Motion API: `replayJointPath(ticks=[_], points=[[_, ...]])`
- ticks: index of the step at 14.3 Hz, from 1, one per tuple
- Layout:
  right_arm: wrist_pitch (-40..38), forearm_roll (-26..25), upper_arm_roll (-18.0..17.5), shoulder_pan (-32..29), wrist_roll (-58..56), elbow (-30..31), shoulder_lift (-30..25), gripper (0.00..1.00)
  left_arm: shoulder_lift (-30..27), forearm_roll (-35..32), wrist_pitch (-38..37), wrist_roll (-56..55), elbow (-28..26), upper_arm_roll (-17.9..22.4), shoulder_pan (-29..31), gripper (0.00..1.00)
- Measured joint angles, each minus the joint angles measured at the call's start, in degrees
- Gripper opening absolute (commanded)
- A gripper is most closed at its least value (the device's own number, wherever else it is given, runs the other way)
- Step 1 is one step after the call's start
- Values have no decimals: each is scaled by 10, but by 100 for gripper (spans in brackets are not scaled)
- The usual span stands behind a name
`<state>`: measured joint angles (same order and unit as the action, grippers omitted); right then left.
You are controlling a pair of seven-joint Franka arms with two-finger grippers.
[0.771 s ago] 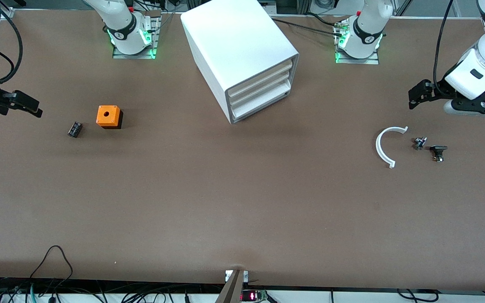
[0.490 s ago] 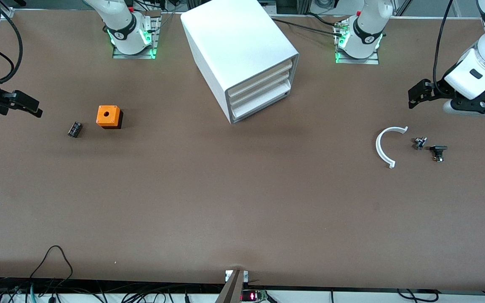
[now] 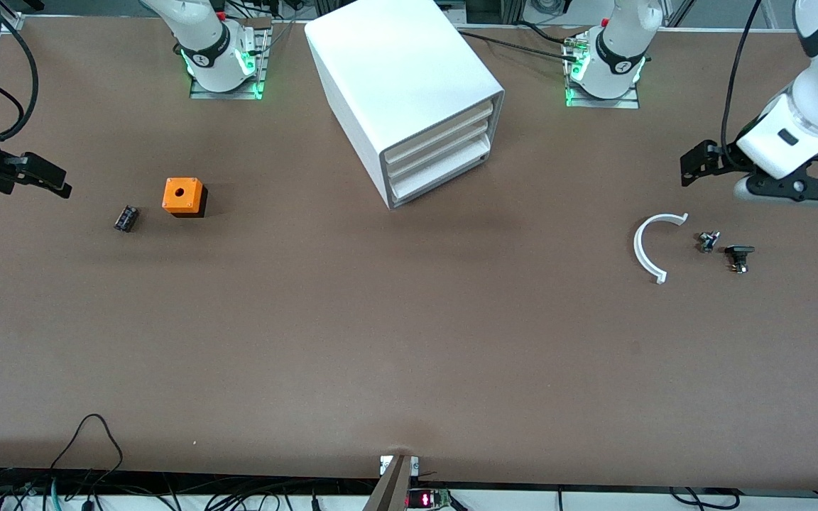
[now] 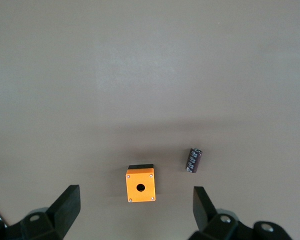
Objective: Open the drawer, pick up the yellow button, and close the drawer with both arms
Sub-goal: 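Reach the left gripper to the white cabinet's drawer handle, then grip the drawer handle with the left gripper and pull the drawer open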
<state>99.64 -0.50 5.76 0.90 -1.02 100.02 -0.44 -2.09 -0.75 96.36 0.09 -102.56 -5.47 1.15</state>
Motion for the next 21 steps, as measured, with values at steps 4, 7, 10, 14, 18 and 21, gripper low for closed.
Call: replayJointPath(ticks=[4,7,10,14,18,21], points=[[0,0,-1,0,0,0,0,100,22,0,-1,1,9,0,0,100],[-2,7,-7,1,-1,0,0,100,60,5,-8,1,13,-1,-2,100],[-6,22,-47,3,-2,-2,-1,100,114,92,-17,1,11,-9,-1,100],[-10,22,-88,7,-1,-10,-2,100,177,261,-20,4,-34,-45,-3,100],[-10,22,-128,7,-1,-12,-2,100,189,434,-23,49,-114,-99,-6,100],[-10,22,-149,8,-1,-13,-2,100,192,493,-22,109,-163,-138,-8,100]])
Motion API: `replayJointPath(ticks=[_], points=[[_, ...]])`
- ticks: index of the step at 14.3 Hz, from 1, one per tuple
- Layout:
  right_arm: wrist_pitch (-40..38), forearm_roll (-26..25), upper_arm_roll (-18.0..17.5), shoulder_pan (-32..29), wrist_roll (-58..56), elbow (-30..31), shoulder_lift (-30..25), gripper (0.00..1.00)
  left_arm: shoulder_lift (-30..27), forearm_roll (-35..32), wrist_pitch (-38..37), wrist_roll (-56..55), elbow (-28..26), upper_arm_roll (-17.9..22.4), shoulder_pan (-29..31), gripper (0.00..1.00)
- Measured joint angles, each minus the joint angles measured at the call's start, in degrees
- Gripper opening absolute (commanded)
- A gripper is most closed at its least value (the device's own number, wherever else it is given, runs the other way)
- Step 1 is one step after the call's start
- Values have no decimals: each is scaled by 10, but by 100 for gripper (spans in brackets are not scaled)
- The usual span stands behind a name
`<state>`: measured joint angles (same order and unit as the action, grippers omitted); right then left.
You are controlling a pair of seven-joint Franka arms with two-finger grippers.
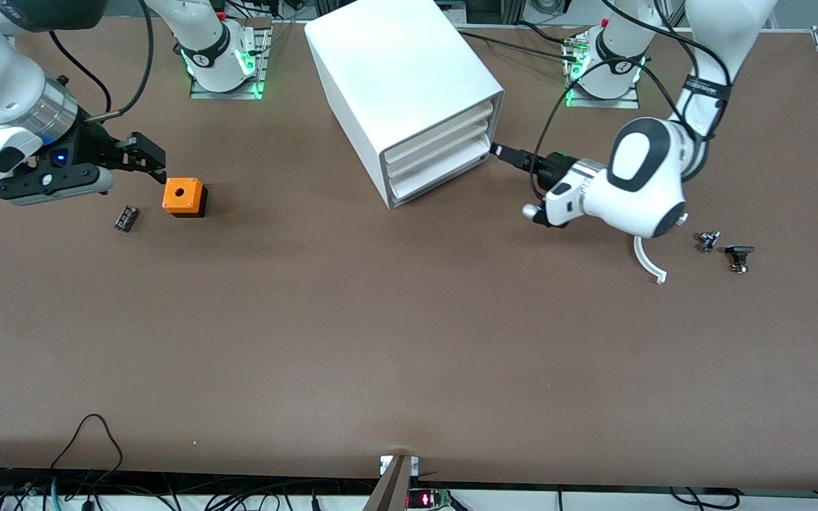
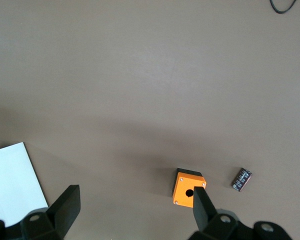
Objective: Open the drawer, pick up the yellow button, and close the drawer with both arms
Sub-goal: 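Grip the drawer handle with the left gripper and pull the drawer open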
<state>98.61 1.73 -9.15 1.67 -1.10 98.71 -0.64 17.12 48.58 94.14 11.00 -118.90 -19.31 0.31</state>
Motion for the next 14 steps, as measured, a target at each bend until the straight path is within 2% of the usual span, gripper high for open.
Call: replayJointPath(ticks=[5,8,9,11,14], points=[[-50,0,0,-1,-1,-1,0,100,7,10,37,19,-15,-63,-10,93],[-60,-7,5,-2,-1,-1,0,100,7,10,59,19,-28,-76,-14,83],[-60,-10,5,-3,-1,-1,0,100,8,10,61,20,-32,-76,-14,74],[-60,-12,7,-3,-2,-1,1,100,8,10,61,21,-38,-78,-14,73],[-53,-12,1,0,-4,-1,6,100,8,11,62,22,-39,-82,-14,77]])
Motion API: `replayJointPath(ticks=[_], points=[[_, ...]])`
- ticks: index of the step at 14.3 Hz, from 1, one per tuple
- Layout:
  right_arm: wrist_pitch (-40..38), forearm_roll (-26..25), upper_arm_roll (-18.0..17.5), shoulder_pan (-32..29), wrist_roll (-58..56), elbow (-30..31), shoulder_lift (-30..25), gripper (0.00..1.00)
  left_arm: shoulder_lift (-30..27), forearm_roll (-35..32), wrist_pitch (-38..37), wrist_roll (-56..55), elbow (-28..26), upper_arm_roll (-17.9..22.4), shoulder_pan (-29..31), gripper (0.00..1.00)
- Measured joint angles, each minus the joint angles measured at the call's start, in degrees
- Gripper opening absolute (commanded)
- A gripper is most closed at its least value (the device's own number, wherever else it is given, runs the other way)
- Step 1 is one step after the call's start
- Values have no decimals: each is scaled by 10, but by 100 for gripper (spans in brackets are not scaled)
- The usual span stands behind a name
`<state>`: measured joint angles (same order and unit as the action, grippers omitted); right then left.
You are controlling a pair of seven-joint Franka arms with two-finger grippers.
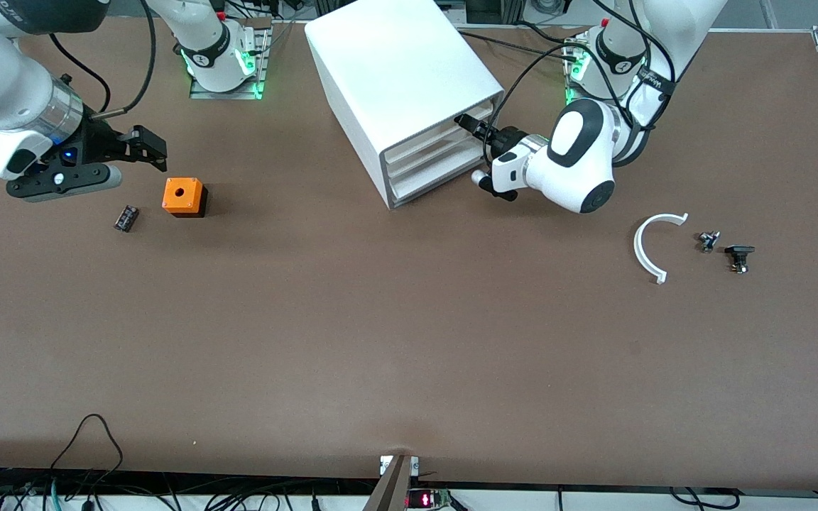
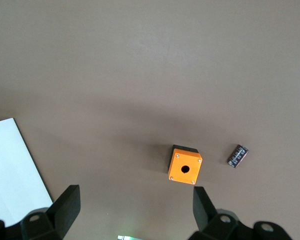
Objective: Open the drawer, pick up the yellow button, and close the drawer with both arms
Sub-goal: 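Grip the drawer handle with the left gripper and pull the drawer open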
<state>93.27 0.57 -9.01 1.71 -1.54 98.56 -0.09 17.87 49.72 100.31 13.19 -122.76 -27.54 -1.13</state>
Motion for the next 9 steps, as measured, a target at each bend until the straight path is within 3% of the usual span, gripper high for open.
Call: replayJointPath(ticks=[1,2,3,9], points=[[11,0,-3,2,0,0,4,100,0,4,0,0,0,-1,0,63],[27,0,-5,5,-4,-1,10,100,0,11,2,0,0,-2,0,29],[45,1,-6,13,-18,-3,18,100,0,15,7,0,0,-3,0,0],[66,2,-10,125,-51,-76,86,100,-9,27,23,16,12,5,18,0]])
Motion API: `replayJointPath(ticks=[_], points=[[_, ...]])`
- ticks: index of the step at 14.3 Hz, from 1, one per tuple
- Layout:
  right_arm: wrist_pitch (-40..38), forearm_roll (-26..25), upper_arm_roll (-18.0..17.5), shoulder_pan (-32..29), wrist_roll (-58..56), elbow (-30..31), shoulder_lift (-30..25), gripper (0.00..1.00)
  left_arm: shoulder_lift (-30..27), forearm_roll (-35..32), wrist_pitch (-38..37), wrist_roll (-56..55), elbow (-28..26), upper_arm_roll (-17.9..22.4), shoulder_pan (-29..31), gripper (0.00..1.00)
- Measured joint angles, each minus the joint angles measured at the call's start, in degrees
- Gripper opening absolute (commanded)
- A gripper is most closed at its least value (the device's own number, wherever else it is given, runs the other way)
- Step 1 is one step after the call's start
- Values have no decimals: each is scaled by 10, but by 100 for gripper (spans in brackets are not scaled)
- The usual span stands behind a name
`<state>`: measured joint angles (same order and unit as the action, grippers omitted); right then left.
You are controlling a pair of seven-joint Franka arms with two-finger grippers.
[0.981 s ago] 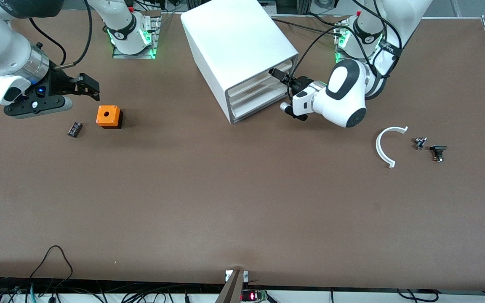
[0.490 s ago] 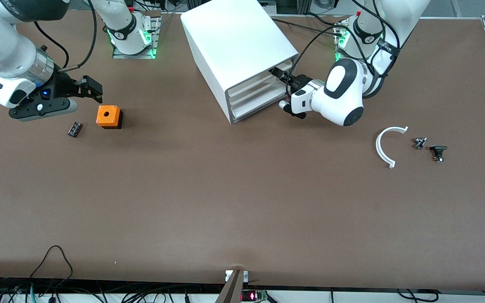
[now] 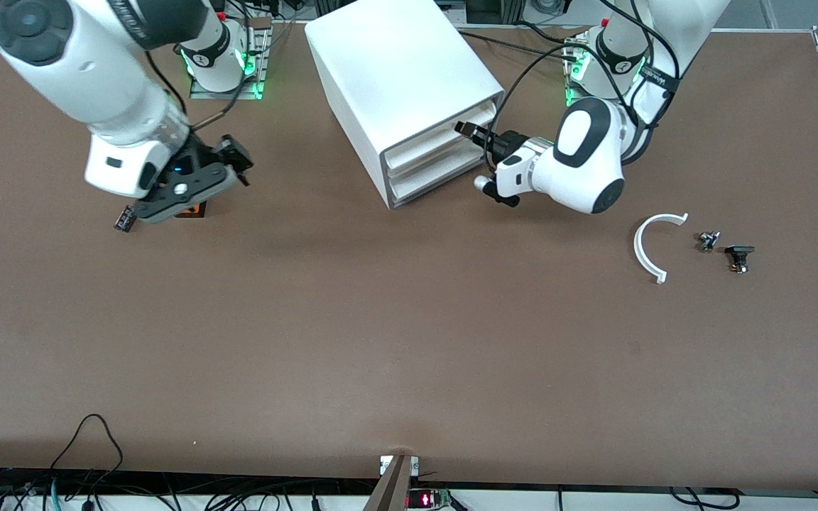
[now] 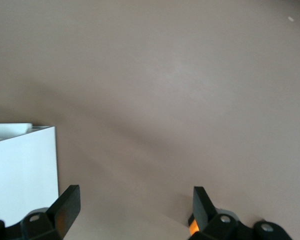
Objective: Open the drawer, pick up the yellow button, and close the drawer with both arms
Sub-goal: 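Grip the drawer handle with the left gripper and pull the drawer open, then reach the right gripper into the drawer while the left gripper withdraws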
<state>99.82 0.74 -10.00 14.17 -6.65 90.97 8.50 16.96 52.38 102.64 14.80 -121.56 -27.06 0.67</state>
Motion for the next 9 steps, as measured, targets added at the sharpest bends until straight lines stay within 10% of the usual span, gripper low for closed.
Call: replayJointPath(ticks=[6,7,9], points=[[43,0,0,84,-43,-82,96,100,-3,-63,10,19,66,81,16,5],[52,0,0,98,-74,-102,115,100,-2,-74,13,19,74,88,15,99],[57,0,-1,140,-120,-151,156,100,-2,-83,27,16,81,99,16,100]])
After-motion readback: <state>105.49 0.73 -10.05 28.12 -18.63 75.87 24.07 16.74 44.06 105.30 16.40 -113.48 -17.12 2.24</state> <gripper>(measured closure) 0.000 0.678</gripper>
